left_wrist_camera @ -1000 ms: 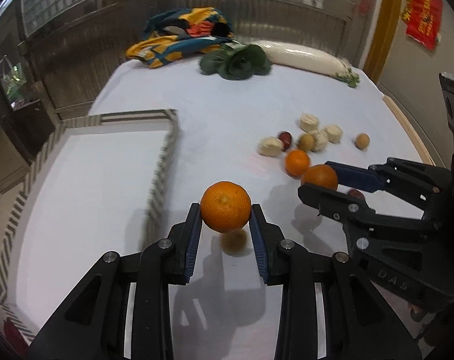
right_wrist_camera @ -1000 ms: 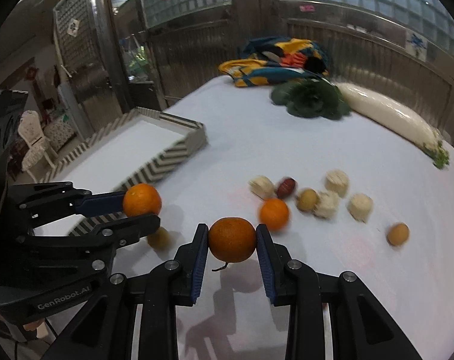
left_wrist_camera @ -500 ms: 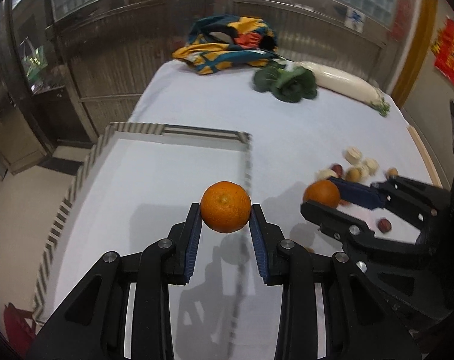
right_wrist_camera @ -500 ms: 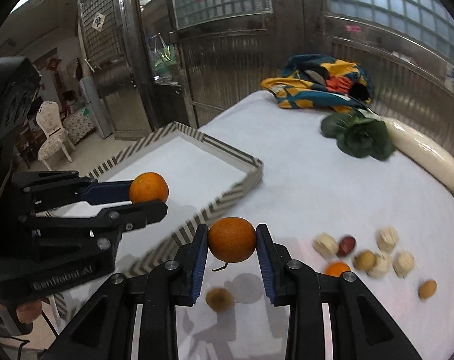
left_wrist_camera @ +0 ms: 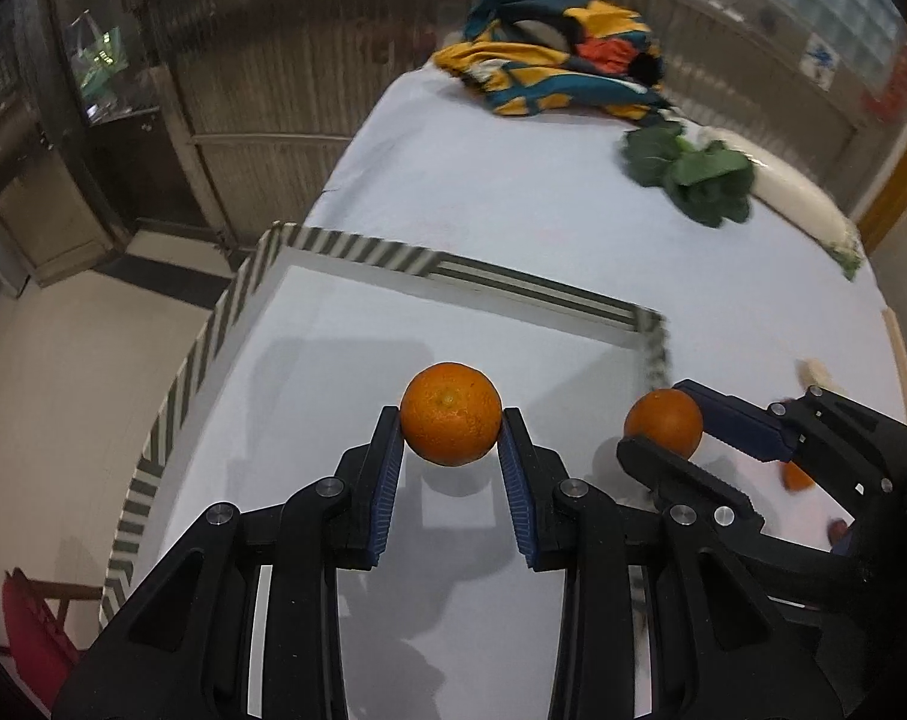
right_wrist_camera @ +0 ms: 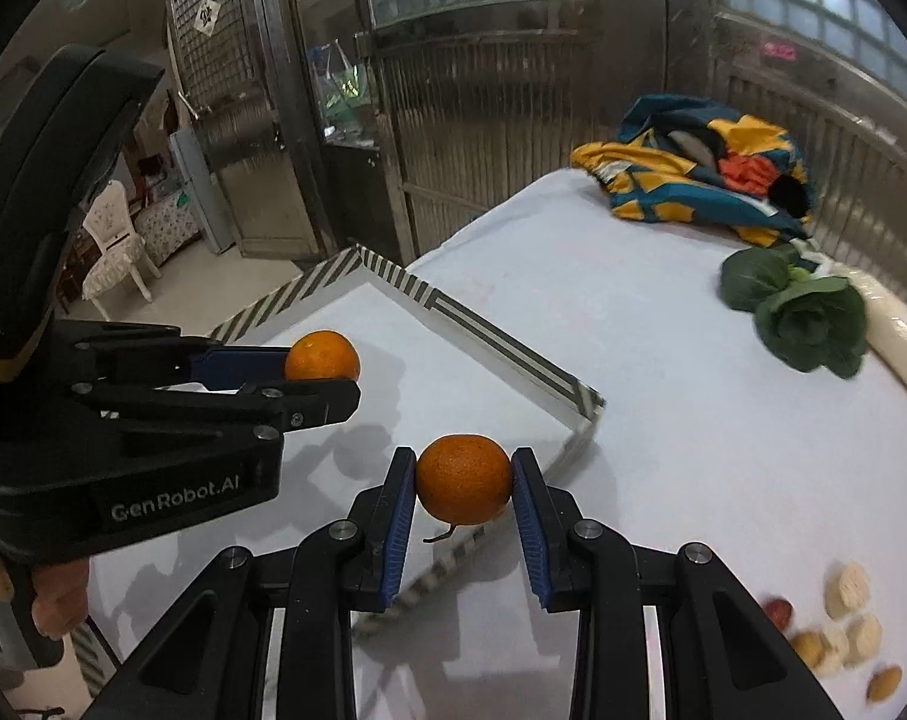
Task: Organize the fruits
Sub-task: 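Carry both oranges to the striped tray and open both grippers, then withdraw both grippers from the tray toward the remaining fruit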
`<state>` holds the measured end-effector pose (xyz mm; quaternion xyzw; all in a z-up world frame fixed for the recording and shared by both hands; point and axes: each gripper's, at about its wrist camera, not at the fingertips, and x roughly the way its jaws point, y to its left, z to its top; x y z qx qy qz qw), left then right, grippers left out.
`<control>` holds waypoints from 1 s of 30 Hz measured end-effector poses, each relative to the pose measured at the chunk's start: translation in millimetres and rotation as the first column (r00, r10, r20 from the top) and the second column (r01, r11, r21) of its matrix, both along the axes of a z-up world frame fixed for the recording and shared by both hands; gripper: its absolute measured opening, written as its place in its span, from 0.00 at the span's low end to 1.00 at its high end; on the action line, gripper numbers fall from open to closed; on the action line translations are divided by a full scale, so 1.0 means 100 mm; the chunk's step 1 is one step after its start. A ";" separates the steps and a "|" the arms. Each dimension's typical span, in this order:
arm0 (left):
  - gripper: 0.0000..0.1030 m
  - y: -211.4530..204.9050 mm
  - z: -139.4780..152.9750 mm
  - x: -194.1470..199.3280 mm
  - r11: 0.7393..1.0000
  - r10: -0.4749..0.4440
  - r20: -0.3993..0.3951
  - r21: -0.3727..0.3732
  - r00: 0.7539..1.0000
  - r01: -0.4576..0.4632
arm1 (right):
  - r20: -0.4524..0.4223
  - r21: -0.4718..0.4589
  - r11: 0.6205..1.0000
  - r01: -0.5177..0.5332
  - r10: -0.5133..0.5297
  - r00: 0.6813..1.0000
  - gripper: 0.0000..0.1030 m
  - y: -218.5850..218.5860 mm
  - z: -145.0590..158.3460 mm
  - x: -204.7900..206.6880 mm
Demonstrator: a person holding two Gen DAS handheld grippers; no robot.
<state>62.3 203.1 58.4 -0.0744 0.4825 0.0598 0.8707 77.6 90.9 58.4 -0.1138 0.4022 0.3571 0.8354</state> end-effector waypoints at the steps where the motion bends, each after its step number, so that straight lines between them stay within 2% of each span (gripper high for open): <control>1: 0.30 0.03 -0.02 0.02 1.000 0.008 -0.005 -0.001 1.000 -0.008 | -0.002 -0.007 1.000 -0.001 0.000 1.000 0.30 0.03 -0.03 0.04; 8: 0.31 0.14 -0.22 0.15 0.999 0.050 -0.043 0.008 0.998 -0.050 | -0.033 -0.038 0.999 -0.019 0.018 0.999 0.30 0.23 -0.27 0.25; 16: 0.31 0.23 -0.34 0.21 0.996 0.085 -0.077 0.000 0.993 -0.085 | -0.018 -0.067 0.997 -0.028 0.027 0.999 0.31 0.32 -0.34 0.31; 19: 0.38 0.24 -0.34 0.21 0.996 0.090 -0.078 -0.006 0.993 -0.091 | -0.043 -0.049 0.998 -0.034 0.032 0.999 0.33 0.29 -0.33 0.32; 21: 0.50 0.24 -0.30 0.19 0.996 0.092 -0.063 -0.002 0.994 -0.093 | -0.044 -0.043 0.999 -0.033 0.031 0.999 0.34 0.26 -0.29 0.29; 22: 0.59 0.23 -0.28 0.18 0.996 0.094 -0.053 0.001 0.994 -0.094 | -0.042 -0.042 0.999 -0.032 0.030 0.999 0.34 0.25 -0.28 0.27; 23: 0.62 0.21 -0.24 0.14 0.995 0.095 -0.033 0.005 0.995 -0.095 | -0.043 -0.037 0.999 -0.028 0.027 0.999 0.34 0.23 -0.25 0.23; 30: 0.64 0.00 -0.01 -0.13 0.996 0.067 0.057 0.056 0.996 -0.070 | -0.044 0.040 0.999 0.030 -0.029 0.999 0.37 -0.07 -0.06 0.03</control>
